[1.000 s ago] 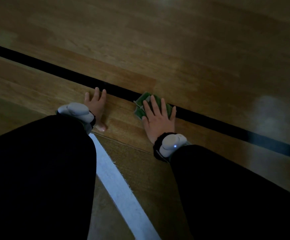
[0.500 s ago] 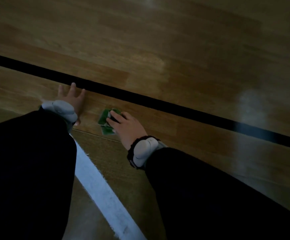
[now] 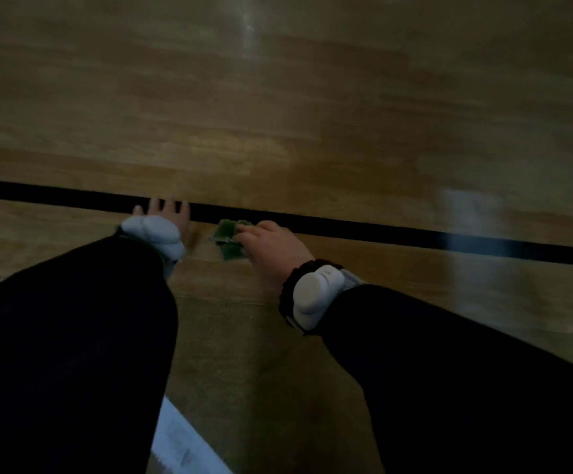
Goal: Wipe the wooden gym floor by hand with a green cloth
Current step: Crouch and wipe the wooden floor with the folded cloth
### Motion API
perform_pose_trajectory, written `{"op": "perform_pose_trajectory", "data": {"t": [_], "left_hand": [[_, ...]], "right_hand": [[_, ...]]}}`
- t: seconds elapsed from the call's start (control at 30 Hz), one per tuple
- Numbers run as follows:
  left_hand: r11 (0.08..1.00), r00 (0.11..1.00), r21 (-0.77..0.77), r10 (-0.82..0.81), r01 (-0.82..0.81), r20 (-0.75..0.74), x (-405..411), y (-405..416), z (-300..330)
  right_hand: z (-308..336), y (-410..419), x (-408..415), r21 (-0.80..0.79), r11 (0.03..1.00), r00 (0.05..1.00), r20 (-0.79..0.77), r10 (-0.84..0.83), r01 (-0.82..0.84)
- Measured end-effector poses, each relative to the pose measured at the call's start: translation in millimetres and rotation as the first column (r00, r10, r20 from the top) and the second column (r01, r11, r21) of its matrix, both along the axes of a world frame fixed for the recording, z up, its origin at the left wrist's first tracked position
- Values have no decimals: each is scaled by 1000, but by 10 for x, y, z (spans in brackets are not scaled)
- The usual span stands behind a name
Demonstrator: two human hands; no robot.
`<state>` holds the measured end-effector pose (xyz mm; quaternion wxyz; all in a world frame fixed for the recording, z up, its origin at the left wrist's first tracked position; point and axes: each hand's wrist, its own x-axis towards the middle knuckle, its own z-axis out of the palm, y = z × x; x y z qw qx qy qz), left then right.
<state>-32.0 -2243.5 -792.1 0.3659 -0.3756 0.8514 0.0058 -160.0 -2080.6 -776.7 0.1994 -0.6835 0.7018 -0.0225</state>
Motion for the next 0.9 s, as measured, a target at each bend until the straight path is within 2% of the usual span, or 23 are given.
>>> {"op": "perform_pose_trajectory", "data": {"t": [0.13,0.23,0.33,0.43,0.63,0.77,0.9], "left_hand": [[1000,986,19,-12,15,-166,-701,449,344],[987,982,-25,-158,157,-107,-1139,853,612],[959,953,-64,-281,275,-116,-1535,1225,809],[935,928,-86,-351,343,-125,-1867,1677,977],[879,856,-98,-476,466,-202,-2661,2658,1424],[839,798,-58,-535,542,-278,-3176,3440,1471],[795,751,1,-572,606,-331,-3390,4182,1303]], "right_hand": [[234,213,-471,-26,997,994,-79,-74,72],[413,455,-824,-29,995,988,-122,-99,96],[620,772,-1211,-30,995,978,-180,-102,98],[827,1187,-1636,-35,988,963,-221,-153,149],[1175,2267,-2425,-85,953,932,-200,-303,292],[1251,3203,-2869,-77,879,866,-150,-477,470],[1070,4047,-3085,-71,775,768,-108,-632,628]]}}
